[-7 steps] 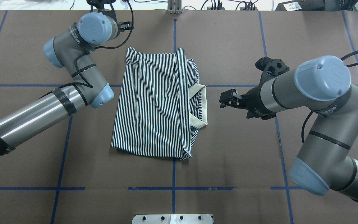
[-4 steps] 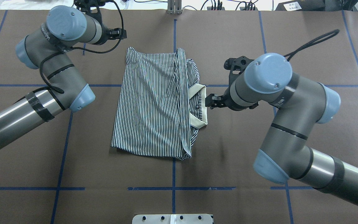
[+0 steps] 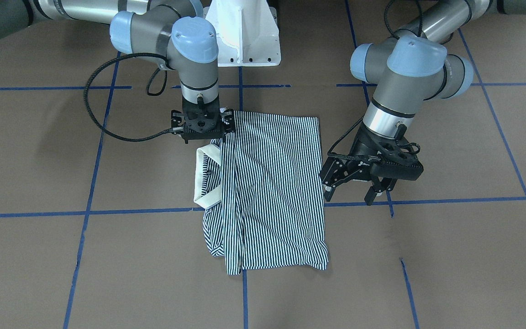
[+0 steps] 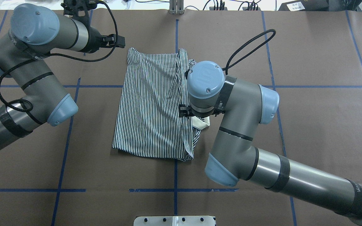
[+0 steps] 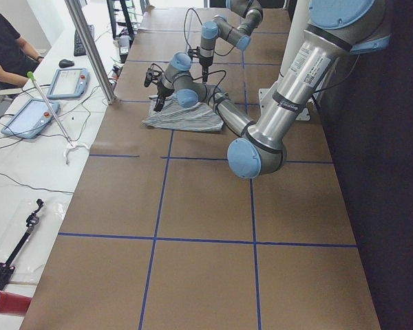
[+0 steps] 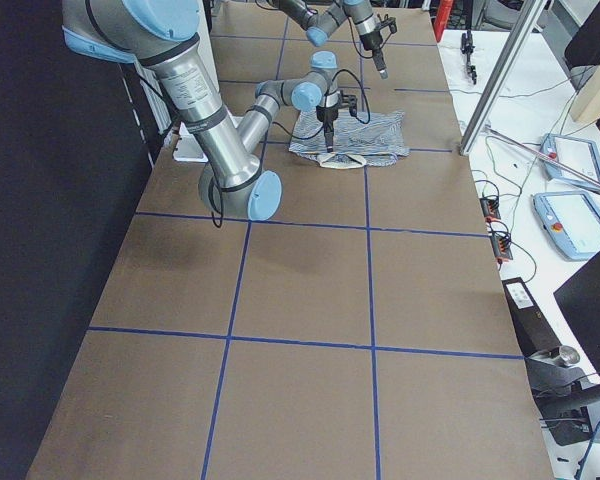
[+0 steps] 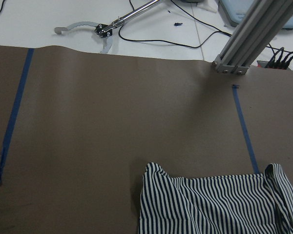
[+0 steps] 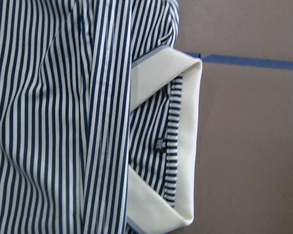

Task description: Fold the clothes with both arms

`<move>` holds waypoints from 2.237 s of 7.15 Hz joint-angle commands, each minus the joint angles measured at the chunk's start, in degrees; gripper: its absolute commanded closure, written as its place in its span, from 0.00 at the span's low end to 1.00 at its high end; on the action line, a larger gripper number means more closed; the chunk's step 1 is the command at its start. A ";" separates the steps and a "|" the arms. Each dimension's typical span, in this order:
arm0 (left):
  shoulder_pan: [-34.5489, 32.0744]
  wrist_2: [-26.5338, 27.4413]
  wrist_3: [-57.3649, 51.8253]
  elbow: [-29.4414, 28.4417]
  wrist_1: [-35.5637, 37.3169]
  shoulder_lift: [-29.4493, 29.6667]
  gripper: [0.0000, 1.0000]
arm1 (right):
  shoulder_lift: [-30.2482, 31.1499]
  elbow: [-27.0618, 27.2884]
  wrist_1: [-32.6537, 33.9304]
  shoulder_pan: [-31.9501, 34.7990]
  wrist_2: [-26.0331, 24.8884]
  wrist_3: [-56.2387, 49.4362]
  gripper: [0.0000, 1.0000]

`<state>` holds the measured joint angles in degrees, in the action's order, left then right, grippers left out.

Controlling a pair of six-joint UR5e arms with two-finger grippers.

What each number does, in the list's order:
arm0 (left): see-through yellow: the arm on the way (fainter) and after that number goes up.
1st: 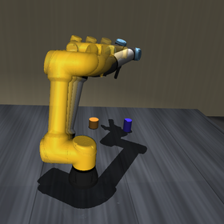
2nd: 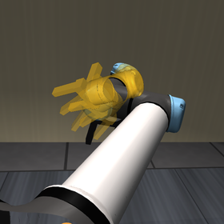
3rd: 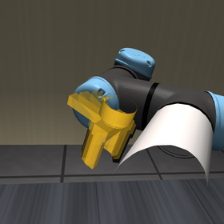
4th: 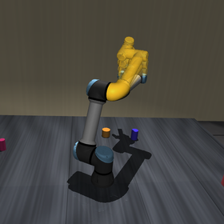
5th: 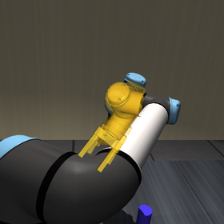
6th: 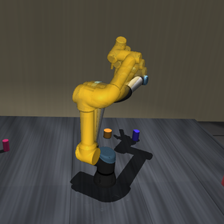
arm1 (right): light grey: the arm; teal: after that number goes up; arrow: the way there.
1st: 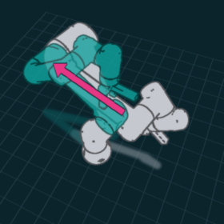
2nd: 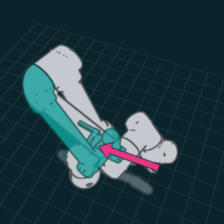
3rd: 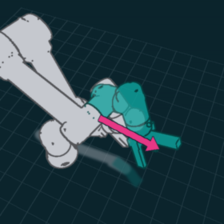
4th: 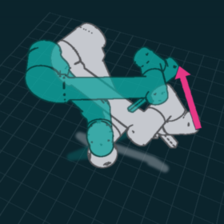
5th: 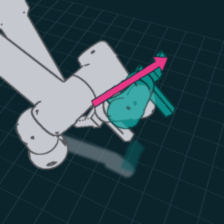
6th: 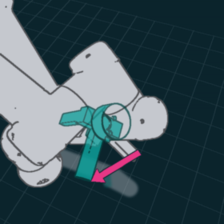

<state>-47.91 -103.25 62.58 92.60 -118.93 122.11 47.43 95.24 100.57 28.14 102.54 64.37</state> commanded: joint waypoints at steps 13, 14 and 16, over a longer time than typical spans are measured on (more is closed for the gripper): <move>0.01 -2.75 0.44 2.41 -0.87 -1.97 0.00 | -5.33 -8.93 9.82 -6.26 0.12 -0.47 0.00; 0.01 -2.75 0.44 2.41 -0.87 -1.97 0.00 | -4.89 -8.84 9.82 -5.91 0.03 -0.56 0.00; 0.01 -2.75 0.36 2.41 -0.95 -1.79 0.00 | -3.49 -7.19 9.91 -4.59 0.64 -0.74 0.00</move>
<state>-47.90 -106.00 63.00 95.01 -119.82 120.23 43.03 86.89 110.44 22.76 102.77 63.70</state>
